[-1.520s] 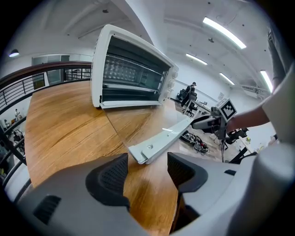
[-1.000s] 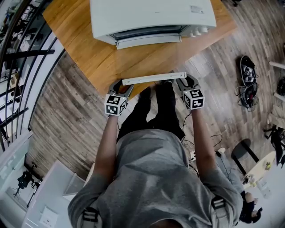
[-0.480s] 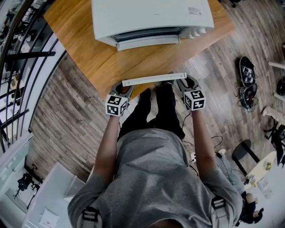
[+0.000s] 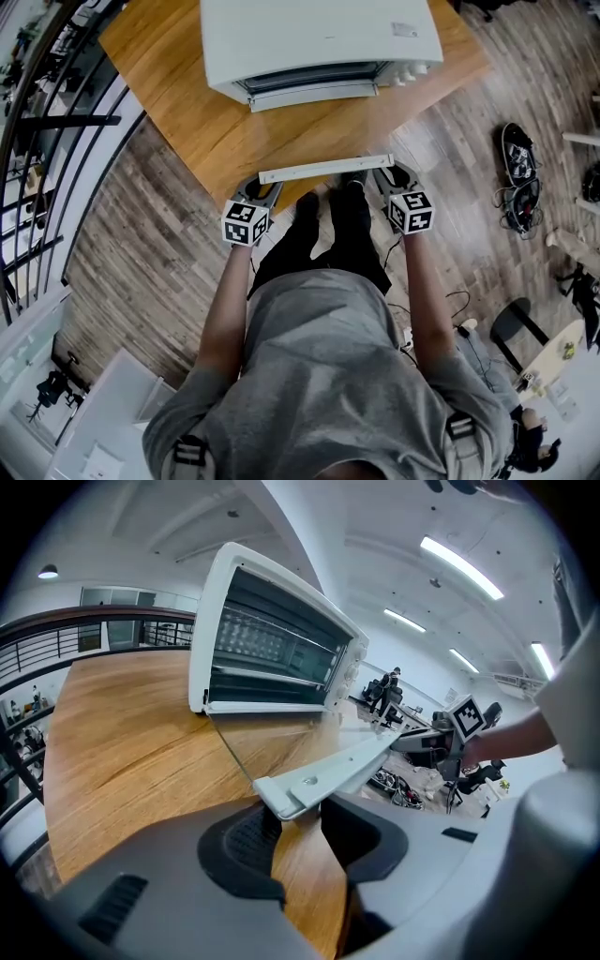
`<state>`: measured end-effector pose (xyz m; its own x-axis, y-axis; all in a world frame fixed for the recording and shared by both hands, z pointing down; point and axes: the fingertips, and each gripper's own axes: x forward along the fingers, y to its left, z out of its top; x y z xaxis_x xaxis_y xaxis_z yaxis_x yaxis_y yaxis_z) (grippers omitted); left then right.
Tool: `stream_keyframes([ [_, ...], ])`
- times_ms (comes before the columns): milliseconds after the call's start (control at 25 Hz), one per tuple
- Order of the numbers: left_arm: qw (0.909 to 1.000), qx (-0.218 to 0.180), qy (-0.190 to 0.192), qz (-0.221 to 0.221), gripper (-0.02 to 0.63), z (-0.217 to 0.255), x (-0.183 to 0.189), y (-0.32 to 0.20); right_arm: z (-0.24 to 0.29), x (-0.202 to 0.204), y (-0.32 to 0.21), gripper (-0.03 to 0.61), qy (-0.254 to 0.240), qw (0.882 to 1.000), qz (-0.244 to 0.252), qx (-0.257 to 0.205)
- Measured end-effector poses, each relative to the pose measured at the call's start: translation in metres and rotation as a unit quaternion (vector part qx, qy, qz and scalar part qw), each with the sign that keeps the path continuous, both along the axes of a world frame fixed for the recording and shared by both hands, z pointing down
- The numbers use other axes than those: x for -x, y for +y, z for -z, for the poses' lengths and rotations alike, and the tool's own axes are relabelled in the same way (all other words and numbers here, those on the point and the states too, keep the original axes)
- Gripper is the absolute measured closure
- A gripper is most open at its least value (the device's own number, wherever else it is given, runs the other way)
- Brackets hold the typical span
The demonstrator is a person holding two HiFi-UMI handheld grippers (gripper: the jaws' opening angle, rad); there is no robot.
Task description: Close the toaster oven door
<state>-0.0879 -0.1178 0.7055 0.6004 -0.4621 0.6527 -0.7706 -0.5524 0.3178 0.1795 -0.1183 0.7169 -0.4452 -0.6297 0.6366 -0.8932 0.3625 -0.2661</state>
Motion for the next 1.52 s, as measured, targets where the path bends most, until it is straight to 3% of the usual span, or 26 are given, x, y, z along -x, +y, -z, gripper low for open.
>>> stream_keyframes([
  [120,1.0000,-0.001,0.001,0.000,0.471,0.004,0.000,0.000,0.004,0.003,0.001,0.485,0.005,1.000,0.001,-0.004],
  [1520,0.9989,-0.016,0.037,0.023,0.485,0.055,0.001,-0.017,0.054,0.002,-0.010,0.485,-0.042,0.999,-0.006,0.000],
])
